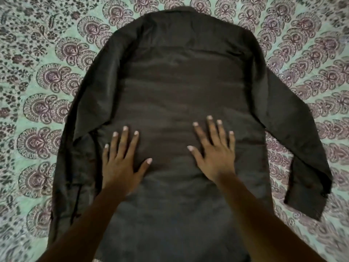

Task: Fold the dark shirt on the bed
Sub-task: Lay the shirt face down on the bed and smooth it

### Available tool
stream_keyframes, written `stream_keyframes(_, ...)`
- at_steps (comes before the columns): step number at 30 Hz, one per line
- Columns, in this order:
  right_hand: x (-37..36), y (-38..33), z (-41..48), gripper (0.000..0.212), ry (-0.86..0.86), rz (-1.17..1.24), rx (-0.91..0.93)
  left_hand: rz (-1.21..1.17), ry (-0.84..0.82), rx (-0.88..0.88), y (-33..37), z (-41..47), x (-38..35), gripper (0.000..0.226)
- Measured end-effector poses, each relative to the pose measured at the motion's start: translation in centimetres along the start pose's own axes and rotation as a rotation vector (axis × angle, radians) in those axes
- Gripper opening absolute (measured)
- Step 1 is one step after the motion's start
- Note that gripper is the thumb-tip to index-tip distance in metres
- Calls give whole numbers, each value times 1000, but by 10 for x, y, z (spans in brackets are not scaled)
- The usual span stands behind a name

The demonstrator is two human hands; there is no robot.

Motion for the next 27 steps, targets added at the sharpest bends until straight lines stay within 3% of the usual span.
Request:
stream_keyframes(3,8,66,-22,72,26,-15,-262,-135,54,143,-29,-40,5,91)
stream_keyframes(6,12,63,-30,78,41,48,-392,-114,52,261,-10,-58,5,93)
stream_keyframes(7,13,44,-30,79,47,73,-361,-114,32,206,8,-57,1,94)
stream_keyframes(9,11,-12,-33,77,11,116,-129,-88,-31,56,44,-58,-11,95)
stream_keyframes(11,-1,-58,-59,73,-75,106,142,-41,-56,34,52,-70,-22,97)
stream_keyframes(12,-6,-61,-74,71,-91,83,182,-40,-56,65,47,-81,-23,99)
stream_keyframes(19,2,73,-149,76,-70,-8,-265,-193,-238,360,-10,-194,-30,118)
stream_keyframes(22,6,80,-166,81,-67,47,-409,-254,-291,389,-10,-209,-34,131)
stream_keyframes(24,9,43,-167,81,-40,66,-314,-283,-290,381,-8,-208,-35,137)
stream_keyframes(27,-2,-39,-187,77,-100,91,75,-304,-272,349,-10,-210,-38,143)
Point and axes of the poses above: each hand's wrist, its own z-axis towards the middle knuckle, its own x-axis out of the back of the hand, y = z × x, the point moved 8 cm from there along z, towards the middle knuckle, and after that the axes turned 4 degrees about -x, right-handed, at the moved point
